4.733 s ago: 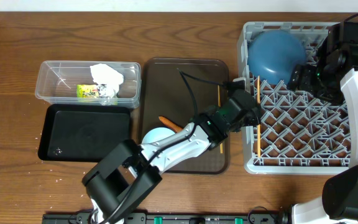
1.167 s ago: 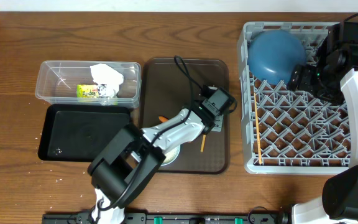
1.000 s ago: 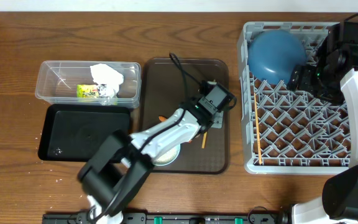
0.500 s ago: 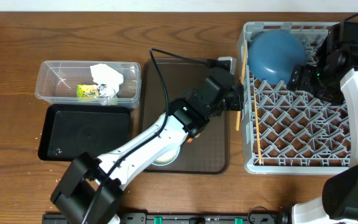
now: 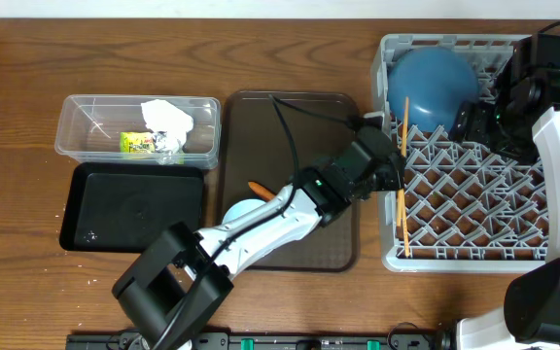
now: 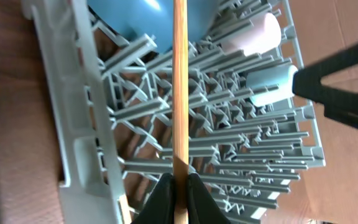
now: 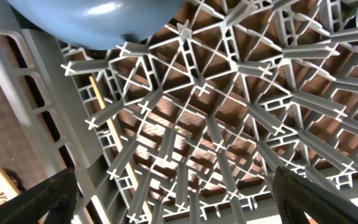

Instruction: Sort waste into correct bins and load items into the dishwasher rack

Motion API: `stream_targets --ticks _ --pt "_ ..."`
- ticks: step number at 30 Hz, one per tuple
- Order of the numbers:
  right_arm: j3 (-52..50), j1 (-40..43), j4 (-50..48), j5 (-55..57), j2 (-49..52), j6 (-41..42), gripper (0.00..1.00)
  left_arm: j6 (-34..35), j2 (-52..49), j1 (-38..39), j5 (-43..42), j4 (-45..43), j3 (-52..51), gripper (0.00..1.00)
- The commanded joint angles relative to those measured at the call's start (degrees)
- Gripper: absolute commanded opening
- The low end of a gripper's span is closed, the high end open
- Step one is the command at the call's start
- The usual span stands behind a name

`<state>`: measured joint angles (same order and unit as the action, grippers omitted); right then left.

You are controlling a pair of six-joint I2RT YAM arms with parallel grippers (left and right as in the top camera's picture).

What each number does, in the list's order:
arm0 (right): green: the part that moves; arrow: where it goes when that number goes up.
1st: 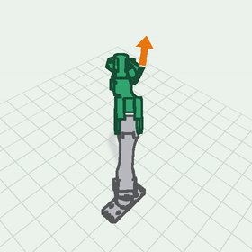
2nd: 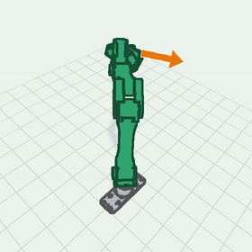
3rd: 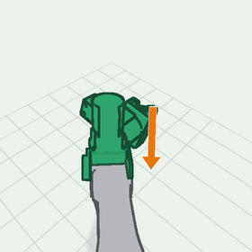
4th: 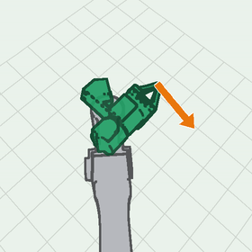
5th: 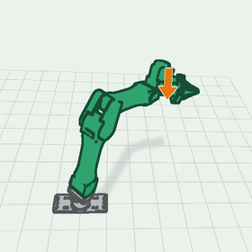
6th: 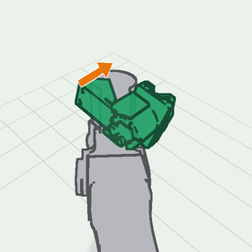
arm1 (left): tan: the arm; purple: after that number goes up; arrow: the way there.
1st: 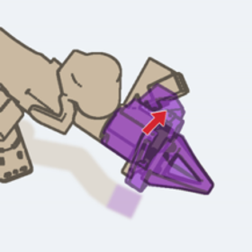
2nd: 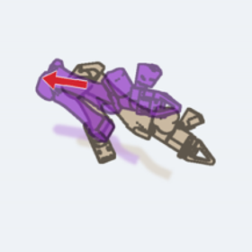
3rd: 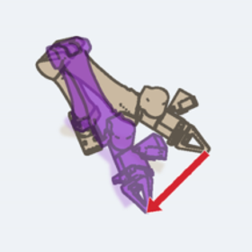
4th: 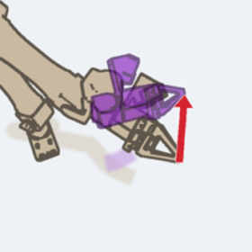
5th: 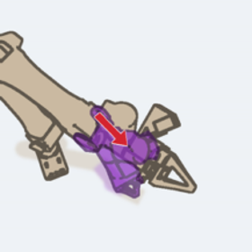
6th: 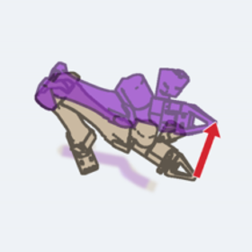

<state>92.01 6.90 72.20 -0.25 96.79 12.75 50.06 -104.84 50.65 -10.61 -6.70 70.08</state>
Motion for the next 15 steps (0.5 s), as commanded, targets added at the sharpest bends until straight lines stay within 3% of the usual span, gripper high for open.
stream_targets --ticks 1,3,5,8,9,15 --pt "-0.2 0.3 0.0 0.0 -0.3 -0.7 0.93 3.6 -1.7 0.0 -0.3 -0.4 0.0 0.07" --pt "-0.2 0.3 0.1 0.0 -0.3 -0.7 0.93 4.9 -2.6 0.0 -0.3 -1.2 0.0 0.08" --pt "-0.2 0.3 0.1 0.0 -0.3 -0.7 0.93 4.9 -3.3 0.0 0.8 -1.7 0.0 0.17" --pt "-0.2 0.3 0.3 0.0 -0.3 -0.7 0.93 4.9 -3.7 -0.1 2.0 -1.8 0.0 0.17" --pt "-0.2 0.3 0.4 0.0 -0.3 -0.7 0.93 4.7 -3.7 -0.1 2.4 -1.8 0.0 0.24" --pt "-0.2 0.3 0.4 0.0 -0.3 -0.7 0.93 -7.0 -2.7 -0.7 2.5 -0.2 0.0 0.25"
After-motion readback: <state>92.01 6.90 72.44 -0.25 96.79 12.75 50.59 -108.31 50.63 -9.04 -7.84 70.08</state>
